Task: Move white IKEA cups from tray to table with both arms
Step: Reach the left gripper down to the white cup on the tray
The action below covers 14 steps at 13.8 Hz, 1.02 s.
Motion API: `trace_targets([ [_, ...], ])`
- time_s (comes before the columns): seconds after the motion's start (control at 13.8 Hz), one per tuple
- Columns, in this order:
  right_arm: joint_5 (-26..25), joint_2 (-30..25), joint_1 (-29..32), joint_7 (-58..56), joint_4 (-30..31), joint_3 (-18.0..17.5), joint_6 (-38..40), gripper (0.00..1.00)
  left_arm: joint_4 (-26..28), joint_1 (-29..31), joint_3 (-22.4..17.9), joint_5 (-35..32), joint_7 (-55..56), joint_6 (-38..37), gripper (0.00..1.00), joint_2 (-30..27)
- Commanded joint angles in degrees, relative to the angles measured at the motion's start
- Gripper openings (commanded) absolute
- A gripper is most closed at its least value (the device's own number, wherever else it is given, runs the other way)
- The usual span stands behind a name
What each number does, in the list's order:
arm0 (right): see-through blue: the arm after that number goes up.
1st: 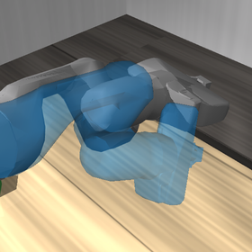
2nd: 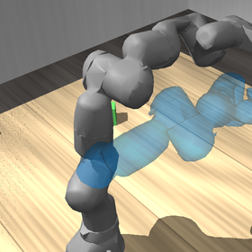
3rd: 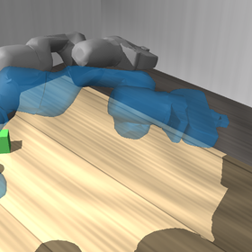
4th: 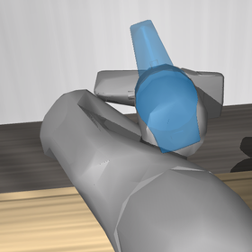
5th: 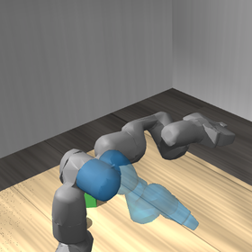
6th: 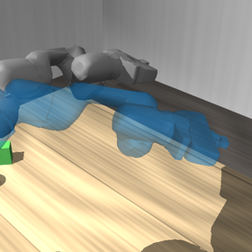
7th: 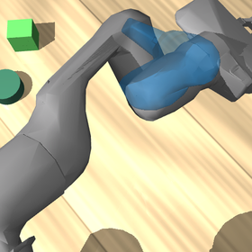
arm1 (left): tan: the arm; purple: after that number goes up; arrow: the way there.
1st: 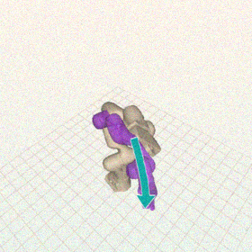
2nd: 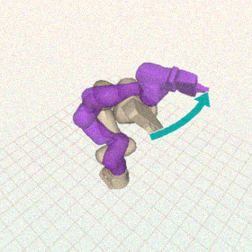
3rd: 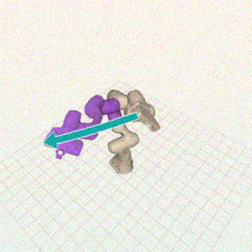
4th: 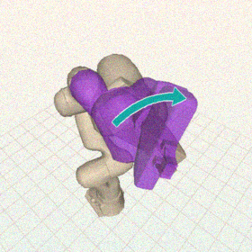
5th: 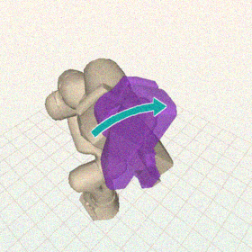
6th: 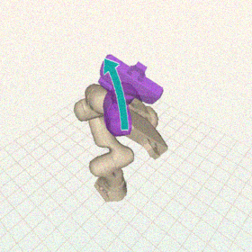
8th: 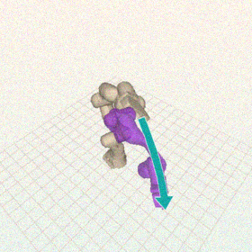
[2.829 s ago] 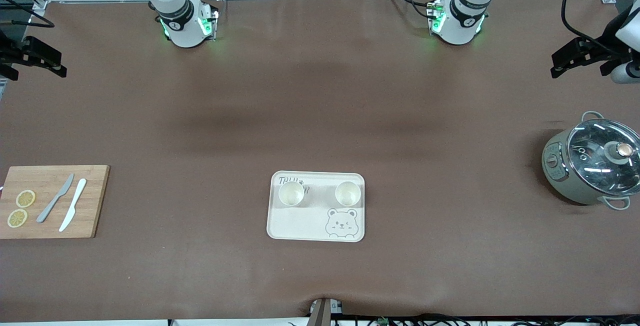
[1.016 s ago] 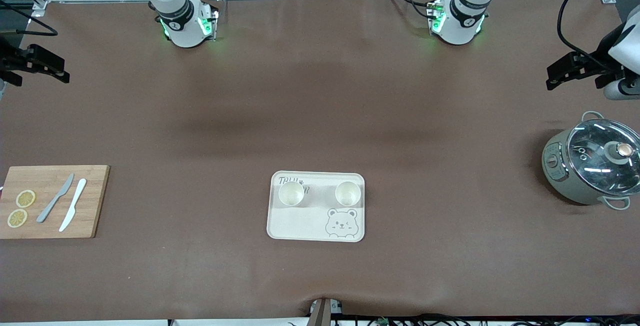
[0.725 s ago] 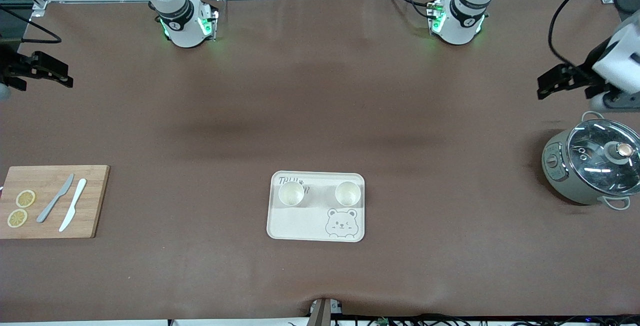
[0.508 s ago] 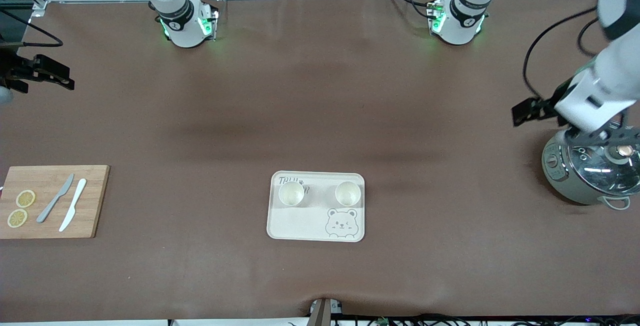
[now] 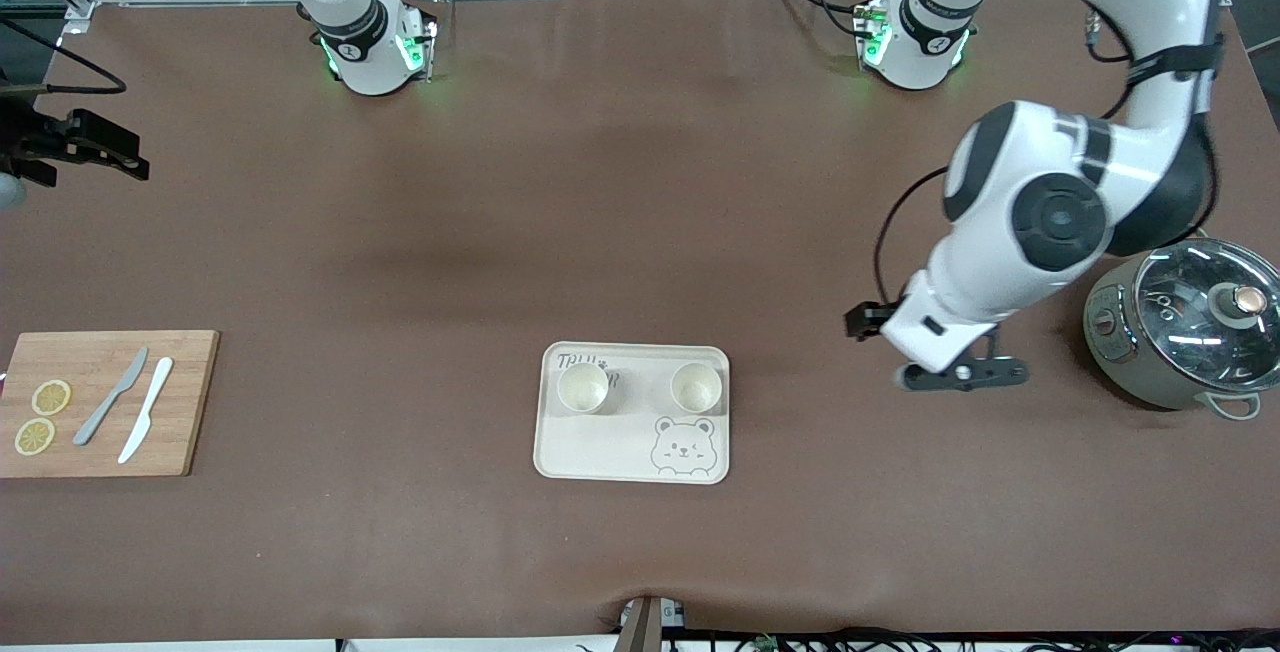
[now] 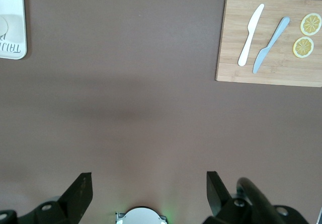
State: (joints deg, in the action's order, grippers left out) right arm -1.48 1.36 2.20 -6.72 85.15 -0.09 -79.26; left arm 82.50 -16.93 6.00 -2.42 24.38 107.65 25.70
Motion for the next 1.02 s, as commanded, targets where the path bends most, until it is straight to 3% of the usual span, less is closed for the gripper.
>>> trace_targets([
  [0.0,-0.3,0.8,0.6,-0.6,-0.9,-0.6,-0.6,1.0,-1.7,-3.2,-0.2,-0.5,3.2,5.8,1.0,3.7],
  [0.29,0.0,1.7,0.6,-0.6,-1.0,-0.7,-2.5,1.0,-2.1,-7.1,-0.2,-0.5,7.8,17.9,1.0,10.8],
  [0.65,0.2,8.1,0.2,0.0,-0.9,-0.7,-5.9,1.0,-2.1,-10.4,-0.3,-0.5,13.6,26.0,1.0,16.7],
  [0.87,1.2,11.8,0.0,0.6,-0.5,-0.9,-8.9,1.0,-2.0,-11.2,-0.3,-0.6,15.1,26.6,0.87,19.0],
  [0.94,2.9,13.5,0.0,0.7,-0.5,-0.8,-10.5,1.0,-2.0,-11.3,-0.3,-0.7,14.8,26.6,0.74,19.6],
])
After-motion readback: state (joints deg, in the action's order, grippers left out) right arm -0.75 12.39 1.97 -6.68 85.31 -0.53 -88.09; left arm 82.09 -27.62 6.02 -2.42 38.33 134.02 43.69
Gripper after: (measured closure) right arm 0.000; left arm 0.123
